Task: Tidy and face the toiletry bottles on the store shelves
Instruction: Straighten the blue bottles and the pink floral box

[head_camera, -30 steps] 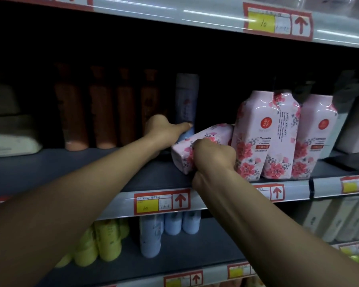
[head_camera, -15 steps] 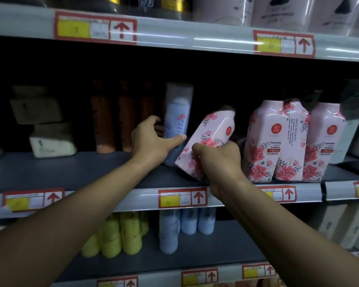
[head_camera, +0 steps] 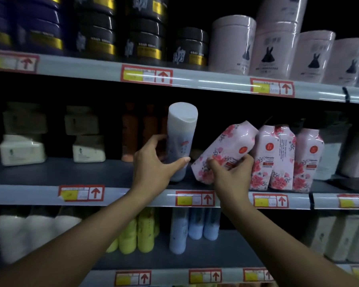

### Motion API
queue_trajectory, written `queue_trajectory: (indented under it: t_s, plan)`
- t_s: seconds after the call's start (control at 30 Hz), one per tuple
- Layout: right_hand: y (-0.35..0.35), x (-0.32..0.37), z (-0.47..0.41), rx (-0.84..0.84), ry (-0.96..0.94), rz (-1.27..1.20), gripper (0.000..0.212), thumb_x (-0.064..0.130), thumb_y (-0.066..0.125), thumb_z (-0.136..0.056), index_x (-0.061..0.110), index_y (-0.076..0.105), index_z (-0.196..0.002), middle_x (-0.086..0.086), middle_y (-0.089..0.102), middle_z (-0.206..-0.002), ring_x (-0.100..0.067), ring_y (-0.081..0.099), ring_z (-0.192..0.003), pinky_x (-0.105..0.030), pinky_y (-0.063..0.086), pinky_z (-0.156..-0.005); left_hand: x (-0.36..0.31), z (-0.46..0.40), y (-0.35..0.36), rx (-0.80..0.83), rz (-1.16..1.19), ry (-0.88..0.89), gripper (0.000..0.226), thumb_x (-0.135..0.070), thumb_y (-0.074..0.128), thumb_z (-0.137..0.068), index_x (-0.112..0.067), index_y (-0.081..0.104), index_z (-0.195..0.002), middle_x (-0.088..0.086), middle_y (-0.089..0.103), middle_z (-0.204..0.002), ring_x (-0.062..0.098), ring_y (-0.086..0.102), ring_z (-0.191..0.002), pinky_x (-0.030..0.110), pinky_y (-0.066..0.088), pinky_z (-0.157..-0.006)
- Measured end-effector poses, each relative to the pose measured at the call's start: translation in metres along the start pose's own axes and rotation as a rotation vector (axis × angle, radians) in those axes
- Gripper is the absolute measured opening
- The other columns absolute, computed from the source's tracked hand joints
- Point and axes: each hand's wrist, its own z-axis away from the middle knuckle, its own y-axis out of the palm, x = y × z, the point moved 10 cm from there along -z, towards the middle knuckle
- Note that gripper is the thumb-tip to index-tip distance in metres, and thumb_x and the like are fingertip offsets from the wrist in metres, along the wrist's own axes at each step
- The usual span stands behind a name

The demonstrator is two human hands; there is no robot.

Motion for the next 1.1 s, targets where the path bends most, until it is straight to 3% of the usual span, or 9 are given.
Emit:
queue_trajectory:
  t_s: [0.2, 0.33, 0.4, 0.57, 0.77, 0.9, 1.1]
  plan:
    - [-0.025, 0.036, 0.024, 0.046, -0.184, 0.033, 0.063, 0.023, 0.083, -0.084, 0.025, 0.041, -0.131, 0.009, 0.061, -0.118, -0.003, 0.063, -0.108, -0.032, 0.055, -0.093, -0.014, 0.018, -0.024, 0.007, 0.120, -0.014, 0.064, -0.060, 0.089, -0.063, -0.046, 0.059, -0.117, -0.021, 0.070, -0.115, 0.005, 0.070, -0.106, 0.039, 0.063, -0.087]
    - [-0.042, 0.044, 0.039, 0.071, -0.256, 0.081, 0.058, 0.023, 0.083, -0.083, 0.026, 0.042, -0.125, 0.009, 0.061, -0.114, 0.000, 0.063, -0.104, -0.027, 0.055, -0.087, -0.025, 0.034, -0.028, 0.039, 0.130, -0.019, 0.064, -0.056, 0.091, -0.064, -0.039, 0.061, -0.117, -0.017, 0.071, -0.114, 0.004, 0.071, -0.102, 0.037, 0.064, -0.084]
    - [-0.051, 0.044, 0.046, 0.078, -0.271, 0.092, 0.059, 0.023, 0.083, -0.083, 0.028, 0.041, -0.124, 0.011, 0.060, -0.115, 0.000, 0.063, -0.106, -0.024, 0.054, -0.087, -0.027, 0.044, -0.028, 0.055, 0.142, -0.036, 0.062, -0.061, 0.090, -0.060, -0.045, 0.061, -0.113, -0.018, 0.071, -0.112, 0.008, 0.072, -0.101, 0.037, 0.064, -0.081]
    - [-0.079, 0.035, 0.062, 0.061, -0.288, 0.129, 0.056, 0.021, 0.084, -0.082, 0.025, 0.044, -0.121, 0.011, 0.059, -0.111, 0.006, 0.060, -0.100, -0.018, 0.048, -0.081, -0.036, 0.069, -0.025, 0.078, 0.158, -0.074, 0.057, -0.049, 0.095, -0.063, -0.041, 0.063, -0.110, -0.032, 0.070, -0.105, -0.002, 0.072, -0.092, 0.033, 0.065, -0.078]
    - [-0.110, 0.009, 0.074, 0.075, -0.226, 0.207, 0.061, 0.022, 0.087, -0.079, 0.028, 0.045, -0.122, 0.010, 0.061, -0.111, -0.002, 0.063, -0.101, -0.028, 0.053, -0.080, -0.035, 0.103, -0.015, 0.103, 0.115, -0.092, 0.059, -0.050, 0.095, -0.063, -0.034, 0.066, -0.112, -0.020, 0.073, -0.104, -0.006, 0.069, -0.096, 0.031, 0.063, -0.081]
    - [-0.127, -0.010, 0.083, 0.101, -0.196, 0.269, 0.060, 0.014, 0.088, -0.077, 0.024, 0.045, -0.117, 0.009, 0.061, -0.105, 0.004, 0.062, -0.094, -0.023, 0.050, -0.074, -0.026, 0.127, 0.000, 0.155, 0.128, -0.146, 0.058, -0.045, 0.097, -0.061, -0.036, 0.065, -0.108, -0.019, 0.074, -0.100, -0.008, 0.070, -0.091, 0.028, 0.064, -0.079]
    - [-0.148, -0.063, 0.097, 0.144, -0.059, 0.385, 0.071, 0.016, 0.091, -0.071, 0.029, 0.043, -0.122, 0.016, 0.058, -0.109, 0.001, 0.059, -0.099, -0.030, 0.052, -0.078, 0.008, 0.171, 0.031, 0.263, 0.117, -0.229, 0.058, -0.041, 0.098, -0.060, -0.039, 0.063, -0.107, -0.019, 0.074, -0.102, -0.004, 0.071, -0.091, 0.029, 0.064, -0.077]
